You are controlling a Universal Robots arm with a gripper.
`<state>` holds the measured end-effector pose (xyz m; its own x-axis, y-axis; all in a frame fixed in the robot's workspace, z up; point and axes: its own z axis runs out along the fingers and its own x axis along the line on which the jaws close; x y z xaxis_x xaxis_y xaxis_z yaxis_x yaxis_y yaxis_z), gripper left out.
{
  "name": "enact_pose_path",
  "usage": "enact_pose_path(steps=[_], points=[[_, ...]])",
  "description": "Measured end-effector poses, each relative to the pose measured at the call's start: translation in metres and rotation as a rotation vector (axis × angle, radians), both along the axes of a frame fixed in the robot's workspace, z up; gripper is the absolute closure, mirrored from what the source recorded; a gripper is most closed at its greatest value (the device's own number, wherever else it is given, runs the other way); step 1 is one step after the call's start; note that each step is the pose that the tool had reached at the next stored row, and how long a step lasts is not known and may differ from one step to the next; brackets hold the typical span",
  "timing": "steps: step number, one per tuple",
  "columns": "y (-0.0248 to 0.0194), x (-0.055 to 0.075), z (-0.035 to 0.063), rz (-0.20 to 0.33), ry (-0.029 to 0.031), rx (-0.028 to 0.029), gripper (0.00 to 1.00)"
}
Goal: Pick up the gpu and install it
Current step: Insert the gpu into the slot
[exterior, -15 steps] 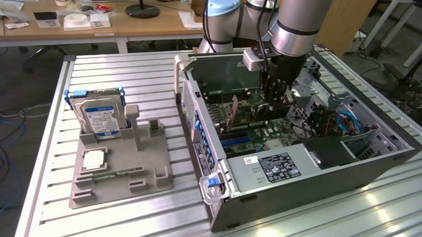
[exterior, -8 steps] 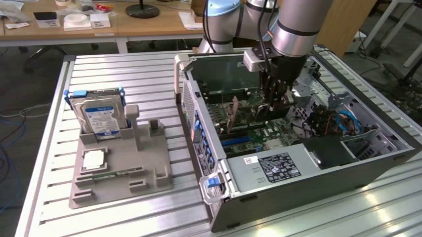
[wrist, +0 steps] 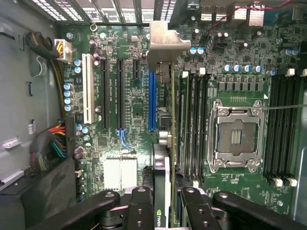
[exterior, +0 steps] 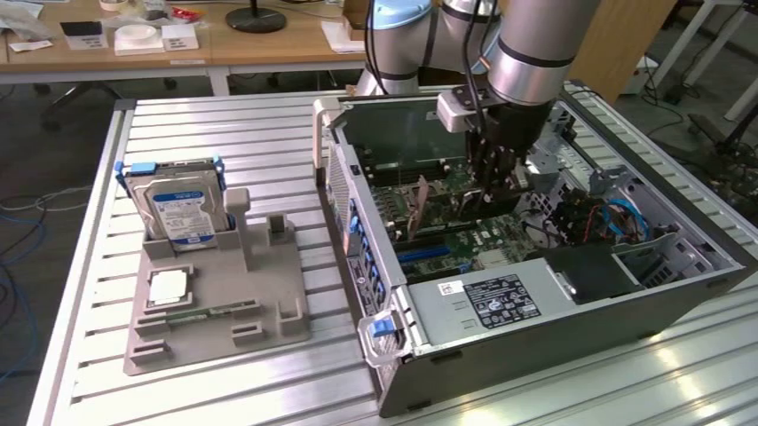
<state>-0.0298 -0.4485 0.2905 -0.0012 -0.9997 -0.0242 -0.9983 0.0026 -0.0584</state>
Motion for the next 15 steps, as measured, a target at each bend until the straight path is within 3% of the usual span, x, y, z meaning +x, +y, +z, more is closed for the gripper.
enact_pose_path(steps=[9,15], points=[[-0.0039,-0.008,-0.0022,0.0,0.0001,-0.0001,0.73],[-0.0042,-0.015,-0.007,0.001,0.0001,-0.0002,0.73]])
